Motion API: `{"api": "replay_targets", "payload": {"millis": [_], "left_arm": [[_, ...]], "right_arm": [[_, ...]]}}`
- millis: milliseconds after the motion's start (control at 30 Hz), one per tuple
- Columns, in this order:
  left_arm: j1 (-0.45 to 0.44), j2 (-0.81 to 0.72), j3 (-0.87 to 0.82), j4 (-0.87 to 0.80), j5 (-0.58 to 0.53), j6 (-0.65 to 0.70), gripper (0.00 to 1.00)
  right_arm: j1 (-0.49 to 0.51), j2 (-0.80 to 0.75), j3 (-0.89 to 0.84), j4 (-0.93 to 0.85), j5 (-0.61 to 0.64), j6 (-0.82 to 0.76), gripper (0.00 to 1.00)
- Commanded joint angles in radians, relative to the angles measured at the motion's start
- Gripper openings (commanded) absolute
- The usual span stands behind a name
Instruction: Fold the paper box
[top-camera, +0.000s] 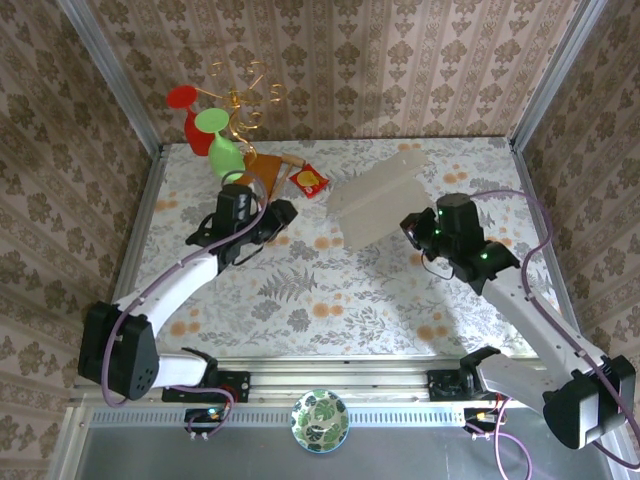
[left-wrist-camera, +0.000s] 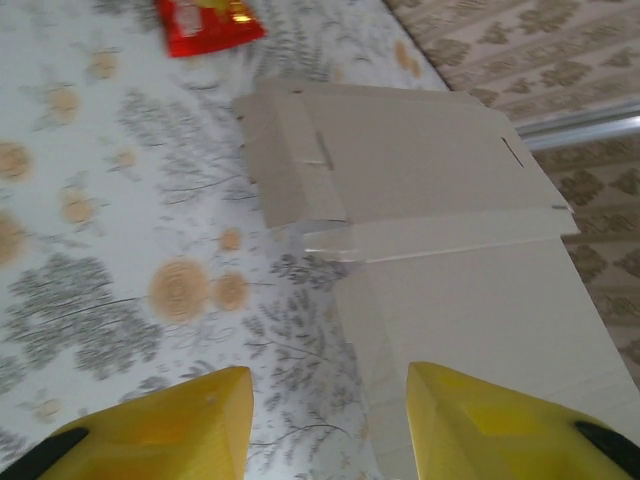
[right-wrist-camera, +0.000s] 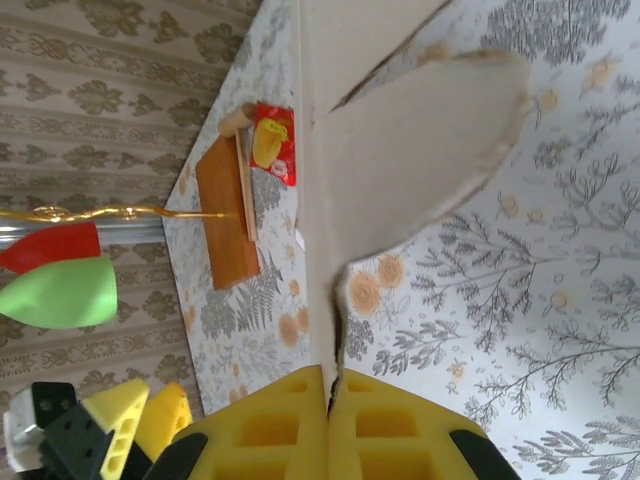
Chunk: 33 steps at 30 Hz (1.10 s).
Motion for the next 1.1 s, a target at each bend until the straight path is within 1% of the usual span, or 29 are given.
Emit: {"api": "replay_targets", "payload": {"millis": [0,133,200,333,433,500,600,767,900,967,1067], "left_arm": [[-0.038,0.034,0.072,-0.062,-0.005,0.072,0.46],[-0.060,0.055,0.141,-0.106,-0.015,0.098,0.45],[-0.070,0.060,0.184,-0.139,-0.028,0.122,0.45],[-0.075,0.062,0.250,-0.187,-0.041,0.158,0.45],[-0.073,0.059,0.275,-0.207,-0.048,0.177,0.45],[-0.071,0.055,0.287,-0.218,-0.051,0.183,0.45],[-0.056,0.045,0.295,-0.238,-0.050,0.184,0.47],[-0.018,0.031,0.304,-0.277,-0.039,0.190,0.49],[0.009,0.031,0.298,-0.314,-0.015,0.192,0.53],[0.041,0.036,0.296,-0.324,0.003,0.195,0.55],[0.052,0.052,0.308,-0.361,0.015,0.209,0.57]], "right_arm": [[-0.014,-0.023,0.073,-0.123,0.053,-0.205,0.00],[-0.015,-0.028,0.165,-0.174,0.084,-0.442,0.00],[-0.014,-0.029,0.218,-0.232,0.111,-0.572,0.00],[-0.012,-0.027,0.309,-0.261,0.160,-0.778,0.00],[0.025,-0.003,0.370,-0.283,0.221,-0.933,0.00],[0.076,0.018,0.384,-0.283,0.237,-1.058,0.00],[0.175,0.069,0.373,-0.304,0.295,-1.217,0.00],[0.330,0.141,0.285,-0.306,0.421,-1.404,0.00],[0.454,0.190,0.222,-0.292,0.492,-1.499,0.00],[0.497,0.210,0.201,-0.285,0.507,-1.525,0.00],[0.546,0.237,0.184,-0.280,0.509,-1.547,0.00]]}}
